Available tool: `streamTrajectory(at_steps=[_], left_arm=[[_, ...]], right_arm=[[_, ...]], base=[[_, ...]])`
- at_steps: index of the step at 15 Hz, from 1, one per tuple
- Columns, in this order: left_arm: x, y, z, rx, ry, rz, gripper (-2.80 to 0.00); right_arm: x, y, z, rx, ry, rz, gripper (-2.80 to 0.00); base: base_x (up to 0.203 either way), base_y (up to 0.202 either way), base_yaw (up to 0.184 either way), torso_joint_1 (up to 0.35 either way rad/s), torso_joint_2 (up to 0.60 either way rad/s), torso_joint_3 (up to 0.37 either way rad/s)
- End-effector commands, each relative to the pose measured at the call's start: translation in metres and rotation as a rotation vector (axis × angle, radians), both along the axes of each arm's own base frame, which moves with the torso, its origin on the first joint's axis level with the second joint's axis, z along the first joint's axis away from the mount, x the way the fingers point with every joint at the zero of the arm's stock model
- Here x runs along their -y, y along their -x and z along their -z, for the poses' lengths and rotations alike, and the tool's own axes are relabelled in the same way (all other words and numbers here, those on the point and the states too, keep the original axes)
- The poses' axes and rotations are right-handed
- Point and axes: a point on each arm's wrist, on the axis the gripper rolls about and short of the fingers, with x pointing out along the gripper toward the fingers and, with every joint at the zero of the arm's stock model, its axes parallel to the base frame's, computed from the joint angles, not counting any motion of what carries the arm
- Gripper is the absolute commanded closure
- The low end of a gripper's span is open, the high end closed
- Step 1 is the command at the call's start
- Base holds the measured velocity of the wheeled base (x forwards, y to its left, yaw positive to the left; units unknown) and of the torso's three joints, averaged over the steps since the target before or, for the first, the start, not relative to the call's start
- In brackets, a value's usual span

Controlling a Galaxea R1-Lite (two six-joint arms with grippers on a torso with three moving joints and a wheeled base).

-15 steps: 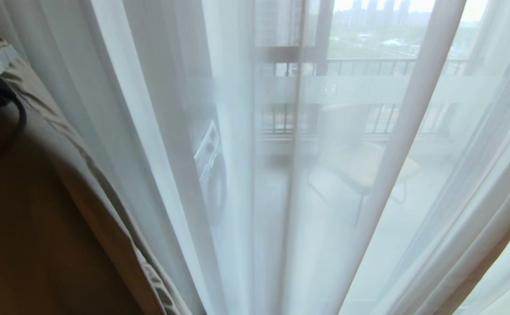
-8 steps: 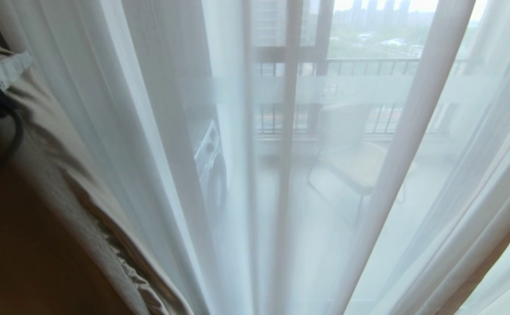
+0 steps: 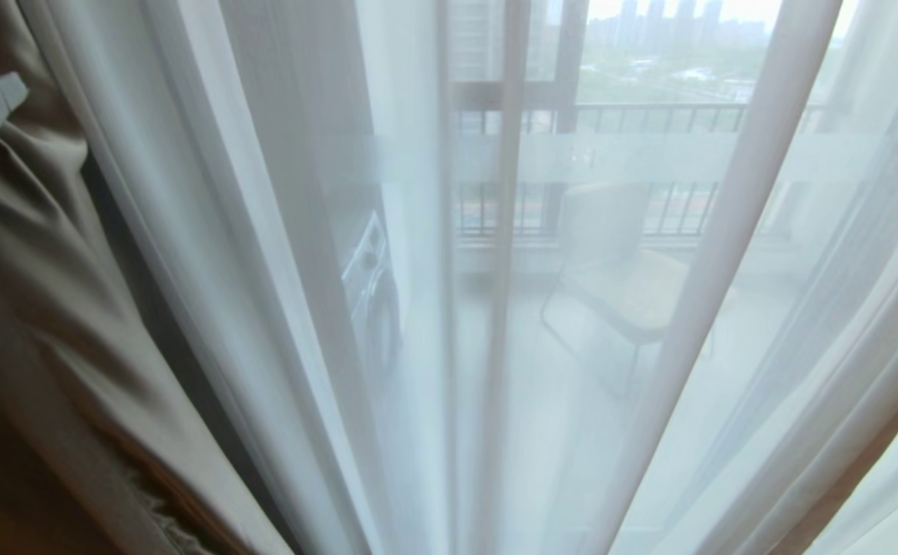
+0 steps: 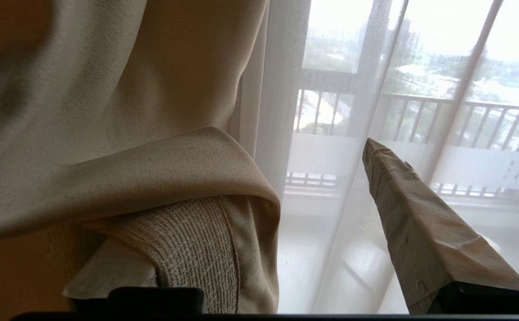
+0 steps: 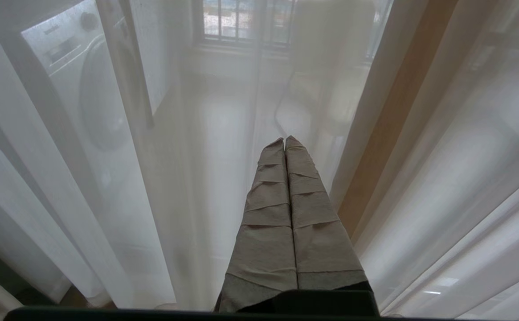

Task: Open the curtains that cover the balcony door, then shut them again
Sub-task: Close the outer curtains on both sides

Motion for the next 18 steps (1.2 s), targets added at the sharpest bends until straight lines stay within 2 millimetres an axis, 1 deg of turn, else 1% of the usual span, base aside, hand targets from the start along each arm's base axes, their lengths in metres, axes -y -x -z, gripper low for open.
streamTrajectory(at_steps=[1,5,9,11,15,18], left_arm=[[-0.002,0.024,-0.003,0.049,0.005,0.002,-2.80],[-0.006,0.070,0.010,0.079,0.010,-0.001,-2.80],[-0.010,0.110,0.027,0.076,0.013,-0.004,-2.80],[-0.012,0.123,0.031,0.082,0.016,-0.005,-2.80],[-0.013,0.141,0.031,0.143,0.021,0.003,-2.80],[-0.015,0.158,0.037,0.171,0.023,0.006,-2.80]], right_arm=[[0.000,0.000,0.000,0.001,0.001,-0.001,0.00],[0.000,0.000,0.000,0.001,0.001,-0.001,0.00],[0.000,0.000,0.000,0.001,0.002,-0.001,0.00],[0.000,0.000,0.000,0.001,0.001,-0.001,0.00],[0.000,0.000,0.000,0.001,0.001,-0.001,0.00],[0.000,0.000,0.000,0.001,0.001,-0.001,0.00]], base=[[0.000,0.000,0.000,0.000,0.00,0.000],[0.000,0.000,0.000,0.000,0.00,0.000],[0.000,0.000,0.000,0.000,0.00,0.000],[0.000,0.000,0.000,0.000,0.00,0.000],[0.000,0.000,0.000,0.000,0.00,0.000],[0.000,0.000,0.000,0.000,0.00,0.000]])
